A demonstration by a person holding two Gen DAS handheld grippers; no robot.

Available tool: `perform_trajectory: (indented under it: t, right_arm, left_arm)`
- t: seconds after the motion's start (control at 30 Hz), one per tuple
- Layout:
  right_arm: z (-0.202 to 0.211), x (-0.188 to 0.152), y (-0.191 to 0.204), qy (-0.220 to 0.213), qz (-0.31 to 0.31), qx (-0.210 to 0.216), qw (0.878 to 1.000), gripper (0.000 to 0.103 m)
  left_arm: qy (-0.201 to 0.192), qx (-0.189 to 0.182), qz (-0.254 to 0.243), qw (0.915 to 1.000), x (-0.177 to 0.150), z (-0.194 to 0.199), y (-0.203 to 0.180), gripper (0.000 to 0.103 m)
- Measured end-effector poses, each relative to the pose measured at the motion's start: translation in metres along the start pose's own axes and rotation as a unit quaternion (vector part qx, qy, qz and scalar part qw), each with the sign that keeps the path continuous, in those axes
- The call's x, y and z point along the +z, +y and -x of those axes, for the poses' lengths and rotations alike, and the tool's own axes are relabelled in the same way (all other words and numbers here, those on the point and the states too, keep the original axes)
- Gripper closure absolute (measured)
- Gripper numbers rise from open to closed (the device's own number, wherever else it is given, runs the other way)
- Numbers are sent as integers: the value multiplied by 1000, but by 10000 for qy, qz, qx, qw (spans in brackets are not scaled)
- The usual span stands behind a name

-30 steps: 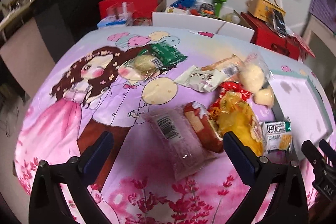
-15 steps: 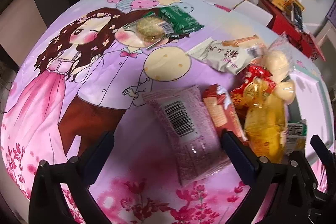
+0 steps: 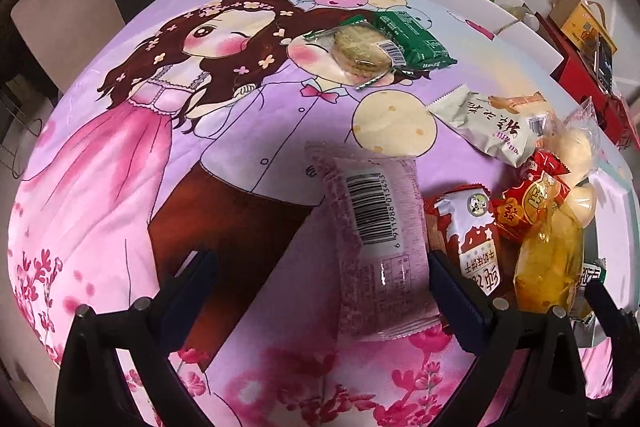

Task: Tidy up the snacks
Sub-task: 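Move left tool to pink barcode bag while right tool reaches yellow bread bag, then close left gripper on pink bag while right gripper closes on yellow bag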

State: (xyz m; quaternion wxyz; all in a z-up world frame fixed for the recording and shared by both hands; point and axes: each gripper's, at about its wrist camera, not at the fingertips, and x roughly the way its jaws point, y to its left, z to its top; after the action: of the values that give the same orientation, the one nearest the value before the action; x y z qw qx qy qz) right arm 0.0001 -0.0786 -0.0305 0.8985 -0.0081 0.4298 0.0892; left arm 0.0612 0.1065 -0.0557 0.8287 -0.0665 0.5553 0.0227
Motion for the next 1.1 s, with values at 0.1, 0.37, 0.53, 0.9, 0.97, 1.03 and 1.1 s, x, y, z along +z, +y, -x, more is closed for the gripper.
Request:
perform_trajectory:
  t: [0.1, 0.37, 0.53, 0.9, 0.97, 1.03, 1.1]
  right_arm:
    - [-9, 1, 5, 97, 117, -35, 9999, 24]
    - [-26, 7, 8, 231, 172, -104, 9995, 36]
    - [-22, 8, 4, 178, 66, -46, 9998, 44]
    - [-10, 11, 1, 30, -76, 32, 10000, 51]
    - [-6, 12, 0, -20, -125, 71, 9999, 51]
    - [-1, 14, -1, -78, -169, 100, 9998, 51]
    - [4, 16, -2, -163, -196, 119, 9996, 51]
  left_arm:
    - [17, -35, -45, 10000, 1, -3, -4, 3]
    - [122, -418, -93, 9990, 10, -12, -13, 25]
    - [86, -777, -38, 9969, 11, -11, -19, 55]
    - [-154, -966, 4, 9952, 6, 7, -10, 63]
    - [-257, -1030, 5, 9943, 6, 15, -7, 63]
    - [-368, -1052, -25, 9938, 6, 23, -6, 63]
    - [-444, -1051, -46, 9935, 6, 29, -6, 63]
